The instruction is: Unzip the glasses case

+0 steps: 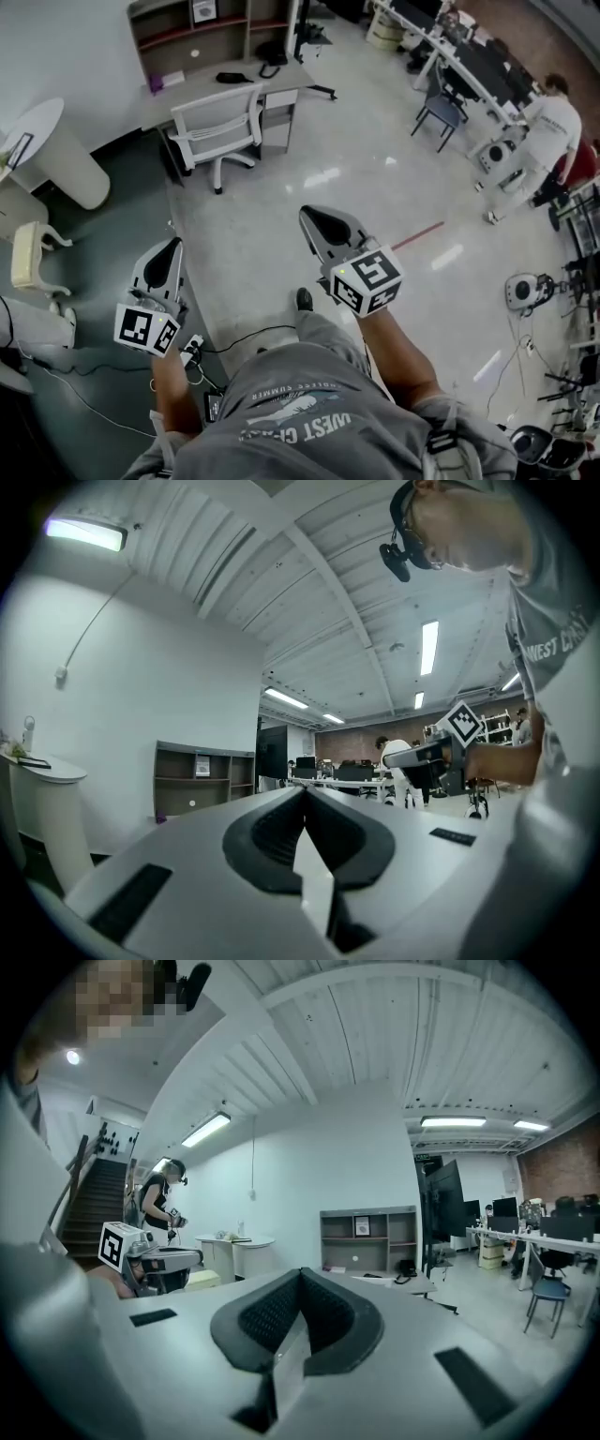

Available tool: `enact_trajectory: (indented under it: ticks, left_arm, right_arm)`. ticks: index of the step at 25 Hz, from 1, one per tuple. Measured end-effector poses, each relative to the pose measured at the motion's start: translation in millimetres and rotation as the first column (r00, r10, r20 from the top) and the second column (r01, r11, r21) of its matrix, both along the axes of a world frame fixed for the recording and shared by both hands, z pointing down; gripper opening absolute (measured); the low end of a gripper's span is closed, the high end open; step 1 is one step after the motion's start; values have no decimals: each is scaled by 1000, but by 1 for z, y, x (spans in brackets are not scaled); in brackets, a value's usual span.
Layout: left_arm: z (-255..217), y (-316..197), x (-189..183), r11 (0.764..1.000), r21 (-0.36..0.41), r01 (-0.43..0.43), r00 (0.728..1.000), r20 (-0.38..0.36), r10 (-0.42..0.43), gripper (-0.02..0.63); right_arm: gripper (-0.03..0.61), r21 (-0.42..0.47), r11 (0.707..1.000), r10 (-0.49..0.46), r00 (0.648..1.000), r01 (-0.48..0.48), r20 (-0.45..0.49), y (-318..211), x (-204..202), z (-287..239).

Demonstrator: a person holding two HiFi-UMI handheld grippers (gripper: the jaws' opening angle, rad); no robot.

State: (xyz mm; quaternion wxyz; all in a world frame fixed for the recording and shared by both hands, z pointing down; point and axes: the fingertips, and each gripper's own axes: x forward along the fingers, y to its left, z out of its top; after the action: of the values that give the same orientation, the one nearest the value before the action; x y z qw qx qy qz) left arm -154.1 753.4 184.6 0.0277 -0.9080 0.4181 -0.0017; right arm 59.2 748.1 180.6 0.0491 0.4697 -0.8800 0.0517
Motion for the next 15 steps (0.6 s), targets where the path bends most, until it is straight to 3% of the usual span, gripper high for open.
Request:
enact_trajectory:
  ticks: [8, 15]
  left_arm:
    - [10, -63, 31, 998, -24, 65, 997, 30, -64, 0]
    - [20, -140, 91, 991, -49, 123, 991, 60, -120, 0]
  right_arm:
    - [11, -19, 999, -37, 997, 38, 73, -81, 43, 14]
    - [11, -39, 995, -84, 992, 88, 96, -170, 109, 26]
